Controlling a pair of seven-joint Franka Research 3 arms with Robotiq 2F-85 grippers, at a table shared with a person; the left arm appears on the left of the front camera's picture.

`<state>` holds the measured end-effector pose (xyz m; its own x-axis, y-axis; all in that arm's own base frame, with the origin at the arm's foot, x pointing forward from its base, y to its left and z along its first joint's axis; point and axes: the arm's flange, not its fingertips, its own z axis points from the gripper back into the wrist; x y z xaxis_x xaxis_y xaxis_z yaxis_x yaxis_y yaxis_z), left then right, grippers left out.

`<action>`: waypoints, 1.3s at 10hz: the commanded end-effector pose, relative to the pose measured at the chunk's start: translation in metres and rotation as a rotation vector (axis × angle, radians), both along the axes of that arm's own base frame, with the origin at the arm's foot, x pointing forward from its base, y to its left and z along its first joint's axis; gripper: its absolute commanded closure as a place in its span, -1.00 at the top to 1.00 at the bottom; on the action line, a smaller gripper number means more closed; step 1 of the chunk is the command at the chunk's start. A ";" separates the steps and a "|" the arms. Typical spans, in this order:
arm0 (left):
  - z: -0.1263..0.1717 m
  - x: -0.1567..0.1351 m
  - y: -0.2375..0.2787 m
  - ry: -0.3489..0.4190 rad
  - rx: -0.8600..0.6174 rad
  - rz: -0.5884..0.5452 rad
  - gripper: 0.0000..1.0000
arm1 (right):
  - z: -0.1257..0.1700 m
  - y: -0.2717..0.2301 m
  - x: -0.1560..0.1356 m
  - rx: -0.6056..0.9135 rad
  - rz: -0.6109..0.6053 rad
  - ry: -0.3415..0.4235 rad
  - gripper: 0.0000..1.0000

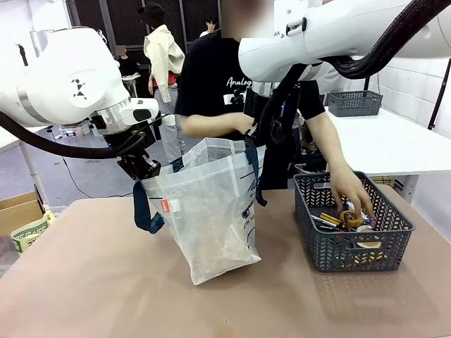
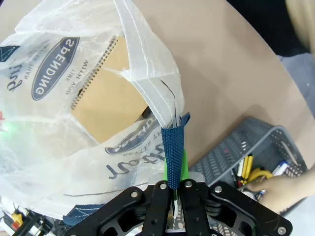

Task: Transfer purchased items from the store into the shopping bag.
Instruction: Move the Reusable shopping bag to the right side of the table.

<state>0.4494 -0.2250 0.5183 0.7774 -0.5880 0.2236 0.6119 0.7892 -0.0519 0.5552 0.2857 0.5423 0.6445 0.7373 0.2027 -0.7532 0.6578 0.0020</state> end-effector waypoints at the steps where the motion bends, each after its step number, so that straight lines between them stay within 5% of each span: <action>1: 0.000 0.000 0.001 0.002 0.000 -0.001 -1.00 | 0.000 -0.001 0.000 0.001 -0.014 0.001 -1.00; 13: 0.000 0.000 0.001 0.002 0.000 -0.001 -1.00 | 0.000 -0.001 0.000 0.001 -0.014 0.001 -1.00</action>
<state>0.4494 -0.2250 0.5183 0.7774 -0.5880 0.2236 0.6119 0.7892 -0.0519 0.5552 0.2857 0.5423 0.6445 0.7373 0.2027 -0.7532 0.6578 0.0020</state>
